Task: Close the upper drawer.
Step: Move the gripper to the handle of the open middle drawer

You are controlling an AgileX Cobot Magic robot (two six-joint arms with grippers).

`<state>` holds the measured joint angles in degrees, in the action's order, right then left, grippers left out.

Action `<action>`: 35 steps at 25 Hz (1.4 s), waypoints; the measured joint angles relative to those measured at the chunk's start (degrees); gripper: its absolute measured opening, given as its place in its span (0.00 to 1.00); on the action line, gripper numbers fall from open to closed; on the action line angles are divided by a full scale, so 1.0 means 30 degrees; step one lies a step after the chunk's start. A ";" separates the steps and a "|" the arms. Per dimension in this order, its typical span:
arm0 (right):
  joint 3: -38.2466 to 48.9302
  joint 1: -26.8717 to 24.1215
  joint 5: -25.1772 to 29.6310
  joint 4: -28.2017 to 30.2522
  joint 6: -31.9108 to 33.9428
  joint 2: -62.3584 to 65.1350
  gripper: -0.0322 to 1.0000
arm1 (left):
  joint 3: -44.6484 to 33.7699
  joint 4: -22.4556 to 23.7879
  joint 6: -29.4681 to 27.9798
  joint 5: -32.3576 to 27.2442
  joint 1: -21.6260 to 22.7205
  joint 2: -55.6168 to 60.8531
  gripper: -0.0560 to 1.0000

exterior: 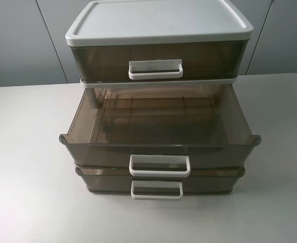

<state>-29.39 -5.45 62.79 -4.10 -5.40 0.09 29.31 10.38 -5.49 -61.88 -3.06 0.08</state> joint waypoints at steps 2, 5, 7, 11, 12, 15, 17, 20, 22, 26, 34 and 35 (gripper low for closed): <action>0.0000 0.0000 0.0000 0.0000 0.0000 0.0000 0.67 | 0.0000 0.0000 0.0000 0.0000 0.0000 0.0000 0.76; 0.0000 0.0000 0.0000 0.0000 0.0000 0.0000 0.67 | 0.0000 0.0000 0.0000 0.0000 0.0000 0.0000 0.76; 0.0000 0.0000 0.0000 0.0000 0.0000 0.0000 0.67 | 0.0000 0.0000 0.0000 0.0000 0.0000 0.0000 0.76; 0.0000 0.0000 0.0000 0.0000 0.0000 0.0000 0.68 | 0.0000 0.0000 0.0000 0.0000 0.0000 0.0000 0.76; 0.0000 0.0000 0.0000 0.0000 0.0000 0.0000 0.68 | 0.0000 0.0000 0.0000 0.0000 0.0000 0.0000 0.76; 0.0000 0.0000 0.0000 0.0000 0.0000 0.0000 0.68 | 0.0000 0.0000 0.0000 0.0000 0.0000 0.0000 0.76; 0.0000 0.0000 0.0000 -0.0039 0.0000 0.0000 0.68 | 0.0000 0.0000 0.0000 0.0000 0.0000 0.0000 0.76; -0.0162 0.0000 0.0082 -0.0290 0.0000 0.0000 0.68 | 0.0000 0.0000 0.0000 0.0000 0.0000 0.0000 0.76; -0.0731 0.0000 0.0262 -0.0302 0.0000 -0.0160 0.68 | 0.0000 0.0000 0.0000 0.0000 0.0000 0.0000 0.76; -0.1981 0.0581 0.0497 0.0415 -0.0119 -0.2471 0.68 | 0.0000 0.0000 0.0000 0.0000 0.0000 0.0000 0.76; -0.4166 0.6304 -0.0857 0.2533 -0.1140 -0.9479 0.68 | 0.0000 0.0000 0.0000 0.0000 0.0000 0.0000 0.76; -0.4563 0.7101 -0.1091 0.2570 -0.1361 -1.0240 0.68 | 0.0000 0.0000 0.0000 0.0000 0.0000 0.0000 0.76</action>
<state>-43.08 15.85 59.52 3.61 -9.48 -30.63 29.31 10.38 -5.49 -61.88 -3.06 0.08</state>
